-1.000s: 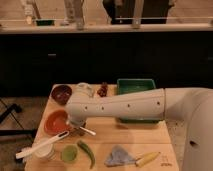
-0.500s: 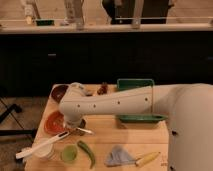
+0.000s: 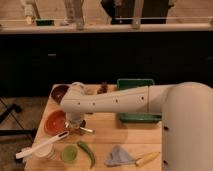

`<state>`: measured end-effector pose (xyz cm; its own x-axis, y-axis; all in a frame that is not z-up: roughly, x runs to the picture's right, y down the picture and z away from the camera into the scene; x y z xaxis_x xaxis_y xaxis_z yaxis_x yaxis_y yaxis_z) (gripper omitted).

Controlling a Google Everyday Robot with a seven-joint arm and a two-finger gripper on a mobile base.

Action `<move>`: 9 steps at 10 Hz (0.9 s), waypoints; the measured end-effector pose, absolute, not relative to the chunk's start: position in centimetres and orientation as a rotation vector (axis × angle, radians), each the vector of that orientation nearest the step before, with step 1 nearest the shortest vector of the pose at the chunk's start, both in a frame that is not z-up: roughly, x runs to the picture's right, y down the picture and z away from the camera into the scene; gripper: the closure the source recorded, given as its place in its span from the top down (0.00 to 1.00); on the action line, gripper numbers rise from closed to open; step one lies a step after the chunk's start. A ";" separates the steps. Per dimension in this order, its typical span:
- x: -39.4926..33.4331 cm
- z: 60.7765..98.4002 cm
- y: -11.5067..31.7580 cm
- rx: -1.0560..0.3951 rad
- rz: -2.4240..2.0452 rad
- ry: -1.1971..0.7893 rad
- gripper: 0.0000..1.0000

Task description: Place fork in metal cup

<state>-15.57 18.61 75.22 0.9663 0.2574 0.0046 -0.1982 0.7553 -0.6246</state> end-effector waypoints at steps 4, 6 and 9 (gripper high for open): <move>-15.0 75.9 18.2 -0.671 0.244 -0.071 0.00; -14.8 76.3 18.0 -0.671 0.248 -0.064 0.00; -14.5 76.6 17.5 -0.666 0.258 -0.057 0.00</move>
